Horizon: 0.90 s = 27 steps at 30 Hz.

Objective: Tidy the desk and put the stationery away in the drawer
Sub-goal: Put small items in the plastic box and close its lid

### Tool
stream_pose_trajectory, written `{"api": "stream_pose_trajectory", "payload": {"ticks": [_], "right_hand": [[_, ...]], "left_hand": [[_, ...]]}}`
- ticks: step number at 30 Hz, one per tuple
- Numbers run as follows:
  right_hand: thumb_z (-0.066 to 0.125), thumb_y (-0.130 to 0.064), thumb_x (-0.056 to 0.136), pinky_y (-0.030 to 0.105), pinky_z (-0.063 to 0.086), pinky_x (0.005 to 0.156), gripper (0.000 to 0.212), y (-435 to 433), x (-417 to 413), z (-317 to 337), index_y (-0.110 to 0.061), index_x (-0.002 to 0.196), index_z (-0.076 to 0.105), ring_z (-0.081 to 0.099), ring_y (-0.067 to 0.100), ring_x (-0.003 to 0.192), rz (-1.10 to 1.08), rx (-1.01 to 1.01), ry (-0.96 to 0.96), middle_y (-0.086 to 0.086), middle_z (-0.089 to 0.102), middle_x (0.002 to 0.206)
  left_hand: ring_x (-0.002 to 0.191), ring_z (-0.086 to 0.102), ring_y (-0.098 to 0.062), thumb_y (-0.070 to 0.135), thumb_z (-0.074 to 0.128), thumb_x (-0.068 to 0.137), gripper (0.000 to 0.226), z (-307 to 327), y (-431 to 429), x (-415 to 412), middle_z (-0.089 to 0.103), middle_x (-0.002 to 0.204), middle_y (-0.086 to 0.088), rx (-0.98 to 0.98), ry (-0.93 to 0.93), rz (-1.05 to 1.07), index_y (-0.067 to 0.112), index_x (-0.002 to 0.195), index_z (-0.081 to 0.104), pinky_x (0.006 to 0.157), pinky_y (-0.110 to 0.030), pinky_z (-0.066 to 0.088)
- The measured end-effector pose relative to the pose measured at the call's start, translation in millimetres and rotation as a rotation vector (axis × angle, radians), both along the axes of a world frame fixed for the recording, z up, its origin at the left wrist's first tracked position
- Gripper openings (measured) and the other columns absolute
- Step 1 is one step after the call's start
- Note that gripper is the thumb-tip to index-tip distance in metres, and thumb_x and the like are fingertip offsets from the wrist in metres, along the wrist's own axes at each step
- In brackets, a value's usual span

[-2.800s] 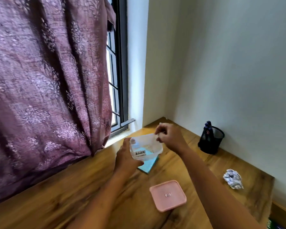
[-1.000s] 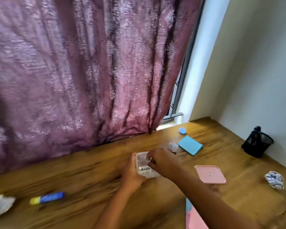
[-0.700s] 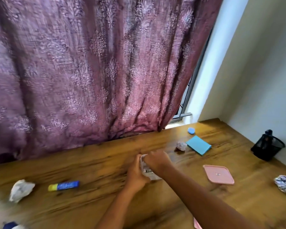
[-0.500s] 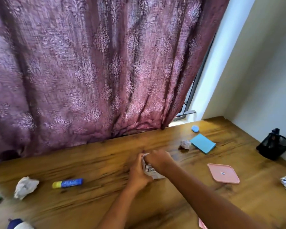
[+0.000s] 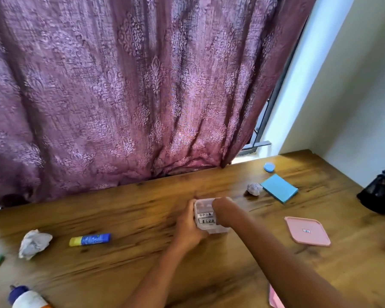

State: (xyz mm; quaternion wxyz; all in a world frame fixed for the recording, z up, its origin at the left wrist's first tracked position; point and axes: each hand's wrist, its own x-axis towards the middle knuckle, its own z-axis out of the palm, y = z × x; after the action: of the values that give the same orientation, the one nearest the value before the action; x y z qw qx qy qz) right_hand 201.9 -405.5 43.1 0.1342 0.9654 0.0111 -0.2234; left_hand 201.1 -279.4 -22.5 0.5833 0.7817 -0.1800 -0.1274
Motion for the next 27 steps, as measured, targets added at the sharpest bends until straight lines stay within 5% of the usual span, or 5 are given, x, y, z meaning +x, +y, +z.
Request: {"api": "stream_pose_trajectory", "payload": {"ticks": [4,9,18,27], "right_hand": [[0.051,-0.016,0.095,0.032,0.043,0.098,0.042,3,4,1,-0.005,0.135,0.046,0.053,0.023,0.123,-0.033,-0.032,0.070,0.007,0.053,0.134],[0.048,-0.011,0.094,0.030,0.042,0.097,0.034,-3,4,1,-0.001,0.126,0.055,0.055,0.026,0.118,-0.115,0.129,0.062,0.012,0.059,0.128],[0.054,-0.011,0.091,0.030,0.043,0.093,0.036,-10,-4,8,0.002,0.124,0.058,0.056,0.026,0.113,-0.204,0.329,0.036,0.018,0.059,0.127],[0.050,-0.008,0.093,0.032,0.043,0.096,0.032,-2,1,7,0.001,0.124,0.055,0.056,0.027,0.119,-0.175,0.191,0.067,0.012,0.060,0.119]], "left_hand": [[0.082,0.066,-0.002,0.010,0.089,0.054,0.073,-3,-3,-4,0.068,0.096,0.008,-0.019,-0.062,0.038,0.026,0.113,0.049,0.065,-0.021,0.054],[0.082,0.067,-0.005,0.013,0.088,0.056,0.071,-10,-3,-5,0.068,0.094,0.008,-0.019,-0.097,0.063,0.025,0.114,0.050,0.068,-0.031,0.056],[0.087,0.063,0.000,0.014,0.086,0.061,0.070,-4,-5,-8,0.065,0.098,0.011,0.023,-0.113,0.045,0.026,0.117,0.046,0.069,-0.019,0.052],[0.083,0.065,-0.002,0.011,0.086,0.059,0.070,-1,-6,-5,0.067,0.095,0.009,0.039,-0.125,0.042,0.026,0.116,0.048,0.066,-0.020,0.053]]}}
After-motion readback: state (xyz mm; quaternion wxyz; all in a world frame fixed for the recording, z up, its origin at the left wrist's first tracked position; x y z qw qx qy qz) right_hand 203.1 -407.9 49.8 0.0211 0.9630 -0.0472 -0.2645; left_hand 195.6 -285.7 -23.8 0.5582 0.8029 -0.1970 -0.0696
